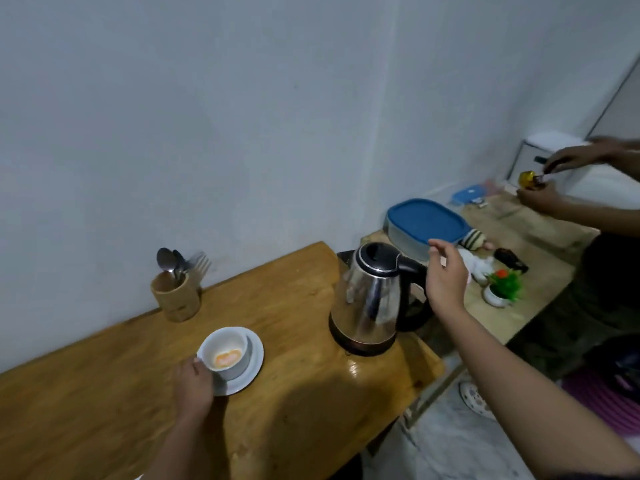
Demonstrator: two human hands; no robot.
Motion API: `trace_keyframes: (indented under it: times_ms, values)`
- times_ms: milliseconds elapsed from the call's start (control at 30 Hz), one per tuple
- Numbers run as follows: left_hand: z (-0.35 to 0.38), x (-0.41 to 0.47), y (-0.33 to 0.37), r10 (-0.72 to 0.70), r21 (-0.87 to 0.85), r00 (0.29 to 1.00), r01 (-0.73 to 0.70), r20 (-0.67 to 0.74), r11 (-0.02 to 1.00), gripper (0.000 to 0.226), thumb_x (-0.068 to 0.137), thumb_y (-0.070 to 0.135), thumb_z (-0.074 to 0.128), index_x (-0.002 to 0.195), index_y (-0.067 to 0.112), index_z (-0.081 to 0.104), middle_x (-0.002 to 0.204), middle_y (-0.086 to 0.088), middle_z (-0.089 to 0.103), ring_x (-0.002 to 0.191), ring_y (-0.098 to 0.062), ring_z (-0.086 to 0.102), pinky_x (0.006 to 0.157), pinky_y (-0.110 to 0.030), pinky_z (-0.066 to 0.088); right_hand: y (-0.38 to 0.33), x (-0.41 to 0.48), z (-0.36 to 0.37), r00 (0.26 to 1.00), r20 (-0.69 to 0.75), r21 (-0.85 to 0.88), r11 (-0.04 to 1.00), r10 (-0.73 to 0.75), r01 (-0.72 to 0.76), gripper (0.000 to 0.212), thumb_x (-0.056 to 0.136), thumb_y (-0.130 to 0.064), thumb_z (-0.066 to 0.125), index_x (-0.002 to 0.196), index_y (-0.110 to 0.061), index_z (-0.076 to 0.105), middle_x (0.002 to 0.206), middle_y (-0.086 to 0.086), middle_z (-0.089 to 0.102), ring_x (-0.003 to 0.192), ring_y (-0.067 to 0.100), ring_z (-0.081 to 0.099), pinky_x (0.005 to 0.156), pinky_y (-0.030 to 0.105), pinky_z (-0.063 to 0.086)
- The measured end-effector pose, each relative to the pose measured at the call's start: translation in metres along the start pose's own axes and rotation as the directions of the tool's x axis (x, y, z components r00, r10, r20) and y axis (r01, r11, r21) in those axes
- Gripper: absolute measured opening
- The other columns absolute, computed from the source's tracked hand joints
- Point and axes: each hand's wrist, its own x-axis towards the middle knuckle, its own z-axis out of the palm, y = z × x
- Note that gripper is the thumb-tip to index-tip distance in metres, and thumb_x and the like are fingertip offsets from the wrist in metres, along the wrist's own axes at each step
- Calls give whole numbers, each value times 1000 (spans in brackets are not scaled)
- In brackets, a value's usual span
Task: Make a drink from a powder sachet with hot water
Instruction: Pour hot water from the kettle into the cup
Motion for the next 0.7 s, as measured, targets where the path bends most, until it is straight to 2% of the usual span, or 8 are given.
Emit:
trace_keyframes:
  times_ms: [67, 167, 233, 333, 433, 500, 633, 700]
  values:
    - [3, 5, -3, -18, -56, 1000, 17, -18, 998, 32, 95, 13, 34, 98, -8, 58, 104, -32, 59, 95, -43, 54, 81, -46, 43, 14, 7, -4, 993, 61, -38, 994, 101, -99, 29, 97, -19, 40, 115, -6, 59, 121, 12, 60, 114, 24, 52, 89, 25, 35]
    - [5, 11, -11, -19, -113, 1000, 17, -11, 993, 31, 95, 14, 34, 88, -4, 58, 95, -31, 60, 89, -41, 56, 77, -46, 44, 27, 10, -4, 959, 159, -66, 972, 233, -225, 34, 99, -22, 34, 107, -4, 61, 120, 21, 59, 108, 32, 52, 86, 32, 36]
    - [6, 11, -17, -12, -120, 1000, 12, 1, 993, 31, 95, 17, 34, 90, -2, 58, 95, -28, 61, 87, -39, 56, 74, -42, 42, 35, 8, -3, 935, 153, -62, 947, 321, -315, 43, 100, -27, 29, 114, 0, 59, 122, 24, 57, 108, 34, 52, 89, 35, 37]
    - [4, 7, -20, 62, -129, 998, -61, 3, 990, 29, 96, 16, 34, 99, -1, 58, 97, -22, 61, 91, -38, 56, 76, -41, 42, 51, 5, 1, 886, 112, 62, 887, 450, -458, 48, 98, -39, 30, 118, -4, 57, 117, 17, 59, 109, 30, 54, 88, 32, 37]
    - [0, 5, -24, 180, -102, 984, -177, 16, 979, 27, 97, 13, 35, 106, -1, 57, 104, -22, 60, 96, -36, 56, 80, -42, 43, 56, 3, 5, 866, 121, 166, 850, 485, -499, 41, 98, -41, 32, 94, -11, 60, 94, 10, 60, 82, 22, 57, 79, 29, 38]
    - [0, 6, -27, 191, -86, 981, -188, 25, 978, 27, 97, 14, 36, 109, 0, 56, 108, -22, 59, 100, -36, 55, 83, -45, 44, 56, 3, 5, 868, 136, 231, 837, 477, -496, 39, 97, -40, 35, 81, -15, 60, 78, 7, 60, 66, 16, 55, 67, 30, 43]
    - [1, 3, -27, 138, -105, 990, -134, 30, 985, 25, 97, 17, 37, 111, 4, 54, 111, -19, 57, 102, -35, 54, 84, -48, 45, 63, 11, 6, 880, 159, 235, 849, 447, -473, 33, 94, -36, 38, 77, -15, 57, 62, 5, 56, 53, 16, 52, 49, 23, 45]
    - [1, 0, -25, 138, -125, 990, -133, 34, 983, 23, 97, 17, 37, 110, 5, 52, 109, -19, 56, 100, -35, 53, 83, -48, 45, 67, 11, 9, 888, 141, 223, 860, 438, -460, 35, 92, -34, 36, 72, -13, 56, 49, 2, 53, 40, 12, 48, 44, 24, 40]
